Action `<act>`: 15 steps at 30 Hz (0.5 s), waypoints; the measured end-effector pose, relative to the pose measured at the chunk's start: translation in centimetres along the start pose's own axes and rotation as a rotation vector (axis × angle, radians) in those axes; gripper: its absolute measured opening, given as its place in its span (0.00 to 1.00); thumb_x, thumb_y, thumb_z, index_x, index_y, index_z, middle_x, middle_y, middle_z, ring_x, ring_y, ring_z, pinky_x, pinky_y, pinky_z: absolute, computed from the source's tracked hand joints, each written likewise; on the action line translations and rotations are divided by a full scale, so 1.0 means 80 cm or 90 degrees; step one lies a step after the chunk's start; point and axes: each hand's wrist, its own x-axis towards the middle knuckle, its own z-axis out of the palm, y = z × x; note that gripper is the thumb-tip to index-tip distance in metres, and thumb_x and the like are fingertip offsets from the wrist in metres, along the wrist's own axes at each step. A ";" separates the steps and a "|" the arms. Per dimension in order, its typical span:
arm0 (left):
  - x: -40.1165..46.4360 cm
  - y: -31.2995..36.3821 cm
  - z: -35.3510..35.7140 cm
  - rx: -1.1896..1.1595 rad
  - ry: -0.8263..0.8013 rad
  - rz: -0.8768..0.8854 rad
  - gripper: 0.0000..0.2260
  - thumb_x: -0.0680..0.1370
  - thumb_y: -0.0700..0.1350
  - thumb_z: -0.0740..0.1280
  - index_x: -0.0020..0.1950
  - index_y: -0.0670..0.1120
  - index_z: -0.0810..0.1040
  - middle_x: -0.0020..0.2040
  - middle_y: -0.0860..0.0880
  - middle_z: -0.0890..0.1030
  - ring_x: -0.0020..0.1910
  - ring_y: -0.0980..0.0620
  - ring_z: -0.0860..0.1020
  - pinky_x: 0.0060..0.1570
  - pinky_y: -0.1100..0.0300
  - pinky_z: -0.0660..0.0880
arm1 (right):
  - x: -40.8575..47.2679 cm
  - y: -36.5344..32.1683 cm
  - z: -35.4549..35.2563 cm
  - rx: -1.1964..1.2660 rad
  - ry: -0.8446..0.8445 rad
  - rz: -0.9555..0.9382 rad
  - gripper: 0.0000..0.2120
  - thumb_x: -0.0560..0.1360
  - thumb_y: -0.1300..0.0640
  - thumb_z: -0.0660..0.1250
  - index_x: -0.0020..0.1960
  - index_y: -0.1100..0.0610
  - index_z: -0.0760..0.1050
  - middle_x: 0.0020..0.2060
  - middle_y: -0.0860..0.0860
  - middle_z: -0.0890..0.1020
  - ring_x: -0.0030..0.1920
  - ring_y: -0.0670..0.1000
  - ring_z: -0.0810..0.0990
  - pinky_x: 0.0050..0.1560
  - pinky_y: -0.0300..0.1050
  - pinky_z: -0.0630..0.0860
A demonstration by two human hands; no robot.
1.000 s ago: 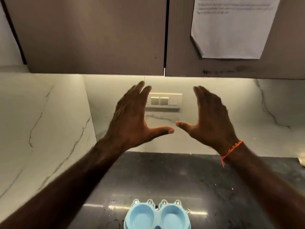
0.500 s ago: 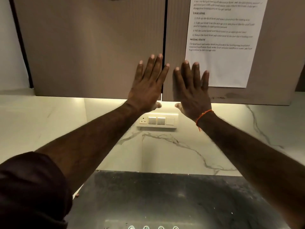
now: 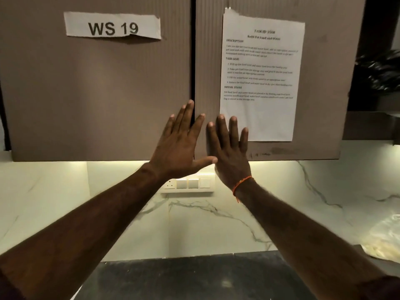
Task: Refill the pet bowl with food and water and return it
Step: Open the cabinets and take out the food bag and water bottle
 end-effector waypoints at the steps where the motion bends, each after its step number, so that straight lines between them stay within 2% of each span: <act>1: 0.002 0.001 -0.007 -0.044 0.017 -0.003 0.50 0.74 0.77 0.55 0.85 0.48 0.42 0.83 0.45 0.32 0.82 0.45 0.34 0.81 0.41 0.44 | -0.004 -0.001 -0.006 0.004 0.019 -0.001 0.31 0.82 0.64 0.30 0.83 0.58 0.51 0.82 0.63 0.53 0.81 0.69 0.50 0.76 0.74 0.52; 4: 0.013 0.011 -0.035 -0.178 0.117 -0.012 0.48 0.76 0.72 0.60 0.85 0.47 0.45 0.84 0.45 0.35 0.82 0.48 0.38 0.79 0.42 0.54 | -0.018 -0.001 -0.031 0.013 0.074 -0.015 0.33 0.79 0.71 0.49 0.83 0.58 0.50 0.82 0.63 0.52 0.81 0.69 0.49 0.76 0.73 0.52; 7: 0.022 0.030 -0.062 -0.274 0.203 0.061 0.48 0.76 0.68 0.65 0.84 0.43 0.48 0.84 0.42 0.41 0.83 0.50 0.43 0.75 0.55 0.60 | -0.037 0.003 -0.067 0.042 0.122 -0.008 0.41 0.74 0.71 0.61 0.83 0.59 0.50 0.81 0.64 0.53 0.81 0.68 0.49 0.76 0.73 0.53; 9: 0.022 0.050 -0.078 -0.338 0.239 0.122 0.46 0.76 0.63 0.68 0.83 0.40 0.51 0.84 0.39 0.44 0.84 0.50 0.44 0.75 0.64 0.56 | -0.051 0.007 -0.094 0.065 0.126 -0.008 0.41 0.74 0.69 0.63 0.82 0.59 0.49 0.81 0.65 0.53 0.81 0.68 0.48 0.76 0.73 0.54; 12: 0.019 0.094 -0.098 -0.420 0.303 0.200 0.39 0.77 0.51 0.71 0.80 0.34 0.57 0.82 0.31 0.47 0.84 0.42 0.46 0.78 0.62 0.52 | -0.069 0.019 -0.144 0.105 0.102 0.000 0.46 0.72 0.60 0.71 0.81 0.59 0.47 0.82 0.64 0.51 0.82 0.66 0.46 0.77 0.71 0.54; 15: 0.016 0.139 -0.118 -0.498 0.358 0.255 0.34 0.74 0.40 0.70 0.76 0.31 0.62 0.79 0.26 0.50 0.83 0.51 0.48 0.74 0.71 0.54 | -0.084 0.025 -0.213 0.175 0.043 -0.030 0.56 0.68 0.47 0.78 0.81 0.64 0.47 0.82 0.63 0.47 0.82 0.64 0.43 0.78 0.70 0.53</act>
